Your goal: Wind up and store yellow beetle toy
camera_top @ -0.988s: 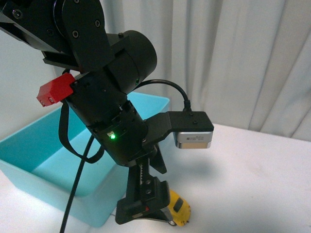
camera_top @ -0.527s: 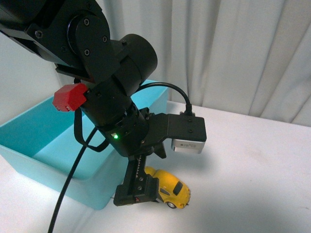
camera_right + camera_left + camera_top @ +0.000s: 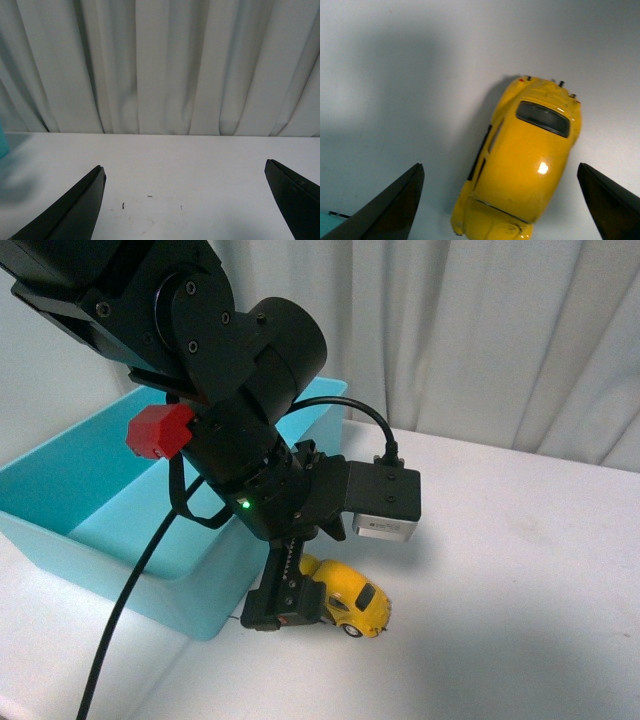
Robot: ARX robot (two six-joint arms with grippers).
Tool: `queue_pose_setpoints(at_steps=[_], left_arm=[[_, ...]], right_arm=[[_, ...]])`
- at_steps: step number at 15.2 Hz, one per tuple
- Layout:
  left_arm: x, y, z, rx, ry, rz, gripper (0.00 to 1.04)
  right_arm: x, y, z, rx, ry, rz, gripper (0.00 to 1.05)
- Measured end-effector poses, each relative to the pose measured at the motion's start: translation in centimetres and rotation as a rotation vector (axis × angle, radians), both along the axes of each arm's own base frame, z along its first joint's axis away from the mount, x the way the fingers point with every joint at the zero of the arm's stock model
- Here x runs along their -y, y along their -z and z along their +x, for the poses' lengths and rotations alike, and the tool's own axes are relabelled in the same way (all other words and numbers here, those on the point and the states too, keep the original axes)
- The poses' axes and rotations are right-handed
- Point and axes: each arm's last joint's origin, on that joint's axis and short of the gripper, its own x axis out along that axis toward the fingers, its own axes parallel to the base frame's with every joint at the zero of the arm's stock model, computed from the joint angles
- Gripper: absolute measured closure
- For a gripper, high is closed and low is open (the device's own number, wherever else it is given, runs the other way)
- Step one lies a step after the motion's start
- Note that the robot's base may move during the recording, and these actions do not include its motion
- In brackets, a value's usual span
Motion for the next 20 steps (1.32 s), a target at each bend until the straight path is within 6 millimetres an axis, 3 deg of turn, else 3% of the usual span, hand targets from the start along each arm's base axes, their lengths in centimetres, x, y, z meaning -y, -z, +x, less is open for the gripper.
queue_pose_setpoints(at_steps=[2,3,7,9,10,11,12,13,14,15,16,18,20], left_arm=[[0.1,0.6,-0.2,-0.011,0.02,0.011,0.52],[0.1,0.6,-0.2,-0.01,0.02,0.011,0.59],[0.1,0.1,-0.3,-0.033,-0.003,0.002,0.65],[0.2,-2.1,0.5,-0.011,-0.061,-0.085,0.65],[-0.1,-7.5,2.0,0.109,-0.151,-0.227,0.65],[-3.9,-16.1,1.8,0.334,-0.364,-0.377,0.66],[-7.4,-19.1,0.4,0.432,-0.54,-0.403,0.66],[-10.9,-20.3,-1.4,0.475,-0.745,-0.419,0.66],[-14.4,-19.9,-3.2,0.47,-0.99,-0.391,0.66],[-16.0,-18.8,-3.8,0.448,-1.109,-0.368,0.66],[-18.7,-15.2,-4.8,0.37,-1.315,-0.362,0.66],[-20.2,-10.7,-5.4,0.294,-1.453,-0.354,0.66],[-20.3,-9.3,-5.2,0.27,-1.468,-0.349,0.66]], right_arm=[[0.0,0.0,0.0,0.0,0.0,0.0,0.07],[0.0,0.0,0.0,0.0,0.0,0.0,0.07],[0.0,0.0,0.0,0.0,0.0,0.0,0.07],[0.0,0.0,0.0,0.0,0.0,0.0,0.07],[0.0,0.0,0.0,0.0,0.0,0.0,0.07],[0.0,0.0,0.0,0.0,0.0,0.0,0.07],[0.0,0.0,0.0,0.0,0.0,0.0,0.07],[0.0,0.0,0.0,0.0,0.0,0.0,0.07],[0.0,0.0,0.0,0.0,0.0,0.0,0.07],[0.0,0.0,0.0,0.0,0.0,0.0,0.07],[0.0,0.0,0.0,0.0,0.0,0.0,0.07],[0.0,0.0,0.0,0.0,0.0,0.0,0.07],[0.0,0.0,0.0,0.0,0.0,0.0,0.07]])
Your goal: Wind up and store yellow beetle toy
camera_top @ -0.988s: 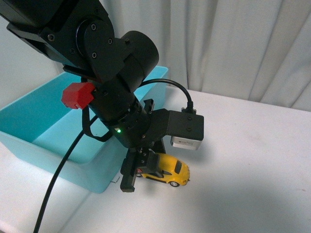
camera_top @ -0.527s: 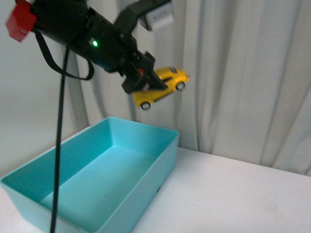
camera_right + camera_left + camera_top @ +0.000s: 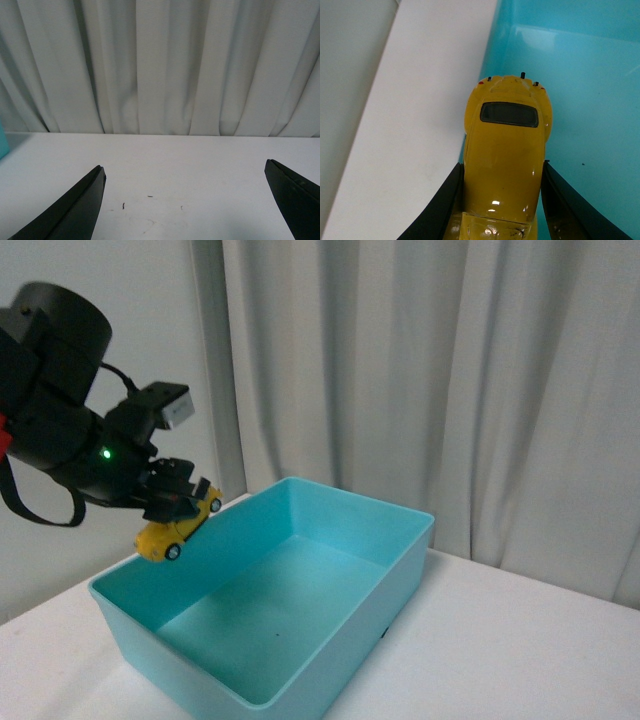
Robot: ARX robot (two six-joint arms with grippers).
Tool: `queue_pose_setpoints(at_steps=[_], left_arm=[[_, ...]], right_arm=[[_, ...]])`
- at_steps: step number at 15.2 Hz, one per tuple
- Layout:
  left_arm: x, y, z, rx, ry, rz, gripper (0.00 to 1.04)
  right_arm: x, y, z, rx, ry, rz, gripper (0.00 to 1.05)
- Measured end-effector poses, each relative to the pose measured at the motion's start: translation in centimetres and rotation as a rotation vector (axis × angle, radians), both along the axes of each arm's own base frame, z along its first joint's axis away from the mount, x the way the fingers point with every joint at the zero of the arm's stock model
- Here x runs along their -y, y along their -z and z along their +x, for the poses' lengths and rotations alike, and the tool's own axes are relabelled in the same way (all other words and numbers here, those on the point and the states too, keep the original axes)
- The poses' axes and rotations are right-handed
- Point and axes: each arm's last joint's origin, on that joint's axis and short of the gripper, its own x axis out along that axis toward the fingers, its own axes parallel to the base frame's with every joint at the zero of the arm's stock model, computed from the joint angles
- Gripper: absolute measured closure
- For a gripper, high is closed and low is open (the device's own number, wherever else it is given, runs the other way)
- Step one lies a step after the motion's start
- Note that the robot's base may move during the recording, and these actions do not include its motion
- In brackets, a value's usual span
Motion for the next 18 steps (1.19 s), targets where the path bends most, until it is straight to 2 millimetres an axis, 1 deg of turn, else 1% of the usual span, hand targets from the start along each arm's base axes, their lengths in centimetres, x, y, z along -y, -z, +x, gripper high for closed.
queue_pose_setpoints(at_steps=[1,5,7,10,15,16,18], left_arm=[[-0.1,0.4,0.1,-0.004,-0.006,-0.007,0.66],[-1.7,4.0,1.7,-0.011,-0.043,-0.041,0.66],[-2.0,5.1,2.5,-0.02,-0.064,-0.068,0.66],[-0.8,5.1,3.2,-0.005,-0.044,-0.098,0.67],[2.5,3.9,5.0,0.06,0.057,-0.178,0.67],[2.9,4.0,5.0,0.053,0.071,-0.186,0.67],[3.1,4.0,5.2,0.052,0.077,-0.19,0.67]], right_arm=[[0.0,0.0,0.0,0.0,0.0,0.0,0.07],[0.0,0.0,0.0,0.0,0.0,0.0,0.07],[0.0,0.0,0.0,0.0,0.0,0.0,0.07],[0.0,0.0,0.0,0.0,0.0,0.0,0.07],[0.0,0.0,0.0,0.0,0.0,0.0,0.07],[0.0,0.0,0.0,0.0,0.0,0.0,0.07],[0.0,0.0,0.0,0.0,0.0,0.0,0.07]])
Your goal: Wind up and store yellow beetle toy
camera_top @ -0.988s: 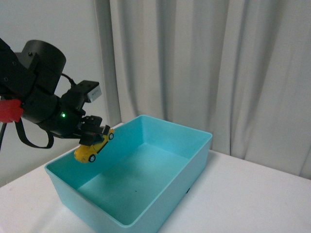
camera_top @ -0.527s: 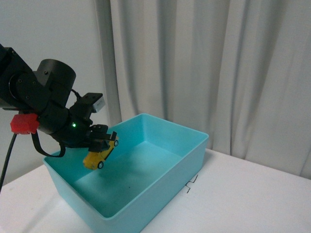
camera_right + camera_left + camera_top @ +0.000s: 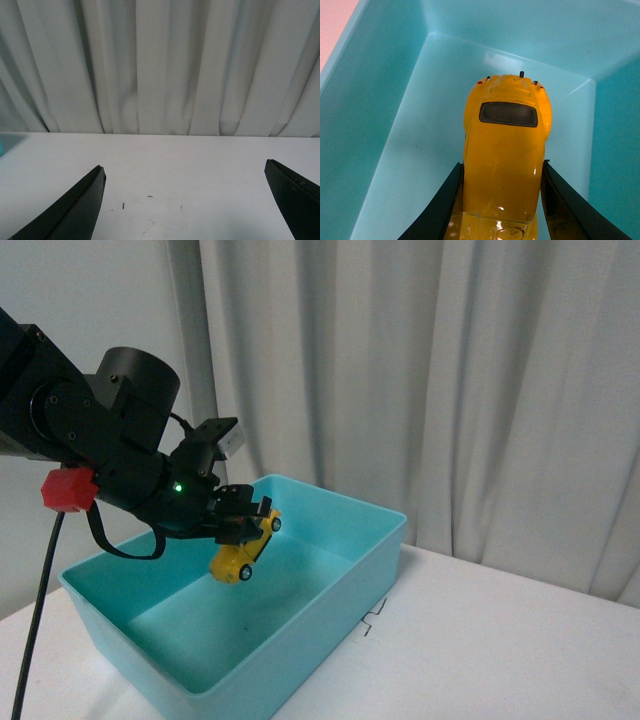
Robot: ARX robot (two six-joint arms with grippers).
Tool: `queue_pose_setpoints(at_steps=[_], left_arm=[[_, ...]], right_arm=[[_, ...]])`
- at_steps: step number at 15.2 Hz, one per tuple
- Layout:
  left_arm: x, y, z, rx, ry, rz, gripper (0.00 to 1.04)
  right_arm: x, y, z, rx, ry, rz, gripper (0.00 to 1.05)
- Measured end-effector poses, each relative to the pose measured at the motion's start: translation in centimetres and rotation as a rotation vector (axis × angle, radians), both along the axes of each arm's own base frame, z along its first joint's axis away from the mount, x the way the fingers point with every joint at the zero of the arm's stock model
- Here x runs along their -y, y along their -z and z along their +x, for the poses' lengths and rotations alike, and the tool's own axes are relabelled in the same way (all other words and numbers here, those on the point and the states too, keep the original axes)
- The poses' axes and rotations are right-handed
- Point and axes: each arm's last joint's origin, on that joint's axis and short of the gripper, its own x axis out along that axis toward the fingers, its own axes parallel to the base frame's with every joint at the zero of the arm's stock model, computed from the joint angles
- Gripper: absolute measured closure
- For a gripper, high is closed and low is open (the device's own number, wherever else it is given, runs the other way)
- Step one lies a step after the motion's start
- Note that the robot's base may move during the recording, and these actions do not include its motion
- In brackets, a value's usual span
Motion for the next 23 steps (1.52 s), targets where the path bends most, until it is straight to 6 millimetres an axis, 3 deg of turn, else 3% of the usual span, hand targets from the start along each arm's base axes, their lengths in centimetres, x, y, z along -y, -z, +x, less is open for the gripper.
queue_pose_setpoints(at_steps=[4,8,10,13,14,15,18,19,21,23], left_arm=[[0.6,0.7,-0.1,-0.055,0.049,0.003,0.67],[0.5,0.0,-0.1,-0.039,0.059,0.013,0.22],[0.2,-2.2,-0.5,0.028,0.049,0.038,0.05],[0.3,-7.1,-1.9,0.214,-0.002,0.123,0.08],[0.8,-7.5,-3.1,0.453,0.001,0.137,0.19],[2.2,-7.1,-5.8,0.583,0.001,0.135,0.31],[5.1,-9.0,-12.9,0.772,0.008,0.148,0.67],[5.5,-8.9,-13.9,0.8,0.002,0.148,0.78],[6.2,-6.1,-15.6,0.724,-0.001,0.138,1.03],[6.7,-5.7,-17.0,0.751,0.001,0.137,1.03]], right_arm=[[0.0,0.0,0.0,0.0,0.0,0.0,0.07],[0.0,0.0,0.0,0.0,0.0,0.0,0.07],[0.0,0.0,0.0,0.0,0.0,0.0,0.07],[0.0,0.0,0.0,0.0,0.0,0.0,0.07],[0.0,0.0,0.0,0.0,0.0,0.0,0.07],[0.0,0.0,0.0,0.0,0.0,0.0,0.07],[0.0,0.0,0.0,0.0,0.0,0.0,0.07],[0.0,0.0,0.0,0.0,0.0,0.0,0.07],[0.0,0.0,0.0,0.0,0.0,0.0,0.07],[0.0,0.0,0.0,0.001,0.0,0.0,0.07]])
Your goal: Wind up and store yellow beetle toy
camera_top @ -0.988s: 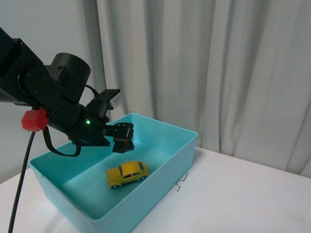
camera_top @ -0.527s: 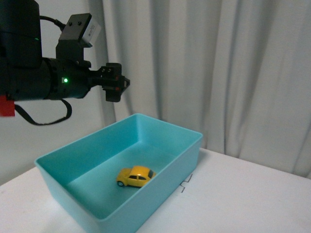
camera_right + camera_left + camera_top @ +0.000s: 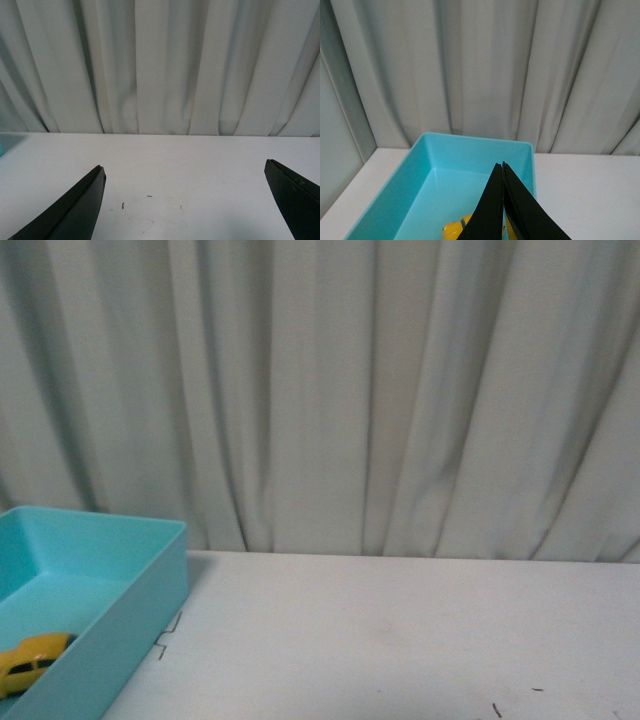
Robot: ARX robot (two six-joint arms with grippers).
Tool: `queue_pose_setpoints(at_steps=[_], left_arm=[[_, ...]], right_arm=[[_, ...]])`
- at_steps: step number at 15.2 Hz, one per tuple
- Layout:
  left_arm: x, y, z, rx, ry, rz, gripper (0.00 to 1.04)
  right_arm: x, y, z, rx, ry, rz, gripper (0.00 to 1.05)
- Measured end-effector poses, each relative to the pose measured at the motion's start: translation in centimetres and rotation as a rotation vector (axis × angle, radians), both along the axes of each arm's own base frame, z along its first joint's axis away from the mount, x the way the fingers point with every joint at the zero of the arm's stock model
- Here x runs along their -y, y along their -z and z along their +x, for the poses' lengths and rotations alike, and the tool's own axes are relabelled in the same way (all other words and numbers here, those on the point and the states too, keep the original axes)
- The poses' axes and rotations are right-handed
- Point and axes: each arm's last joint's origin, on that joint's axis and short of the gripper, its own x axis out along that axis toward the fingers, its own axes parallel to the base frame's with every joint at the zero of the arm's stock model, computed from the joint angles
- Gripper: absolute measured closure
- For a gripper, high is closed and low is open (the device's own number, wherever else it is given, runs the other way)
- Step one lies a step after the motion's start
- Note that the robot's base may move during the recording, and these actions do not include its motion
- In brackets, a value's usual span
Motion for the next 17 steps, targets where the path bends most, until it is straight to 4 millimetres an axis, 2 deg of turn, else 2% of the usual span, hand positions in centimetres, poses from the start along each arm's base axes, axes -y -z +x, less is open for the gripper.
queue_pose_setpoints(at_steps=[4,10,12,17], left_arm=[[1.5,1.6,-2.3,-0.016,0.011,0.0,1.03],[1.3,2.4,-4.5,0.01,-0.004,0.0,1.03],[1.3,3.3,-4.9,-0.013,-0.005,0.0,1.03],[1.3,2.9,-6.0,0.011,-0.005,0.0,1.03]], right_arm=[[0.0,0.0,0.0,0.0,0.0,0.0,0.07],[0.0,0.0,0.0,0.0,0.0,0.0,0.07],[0.0,0.0,0.0,0.0,0.0,0.0,0.07],[0.0,0.0,0.0,-0.001,0.0,0.0,0.07]])
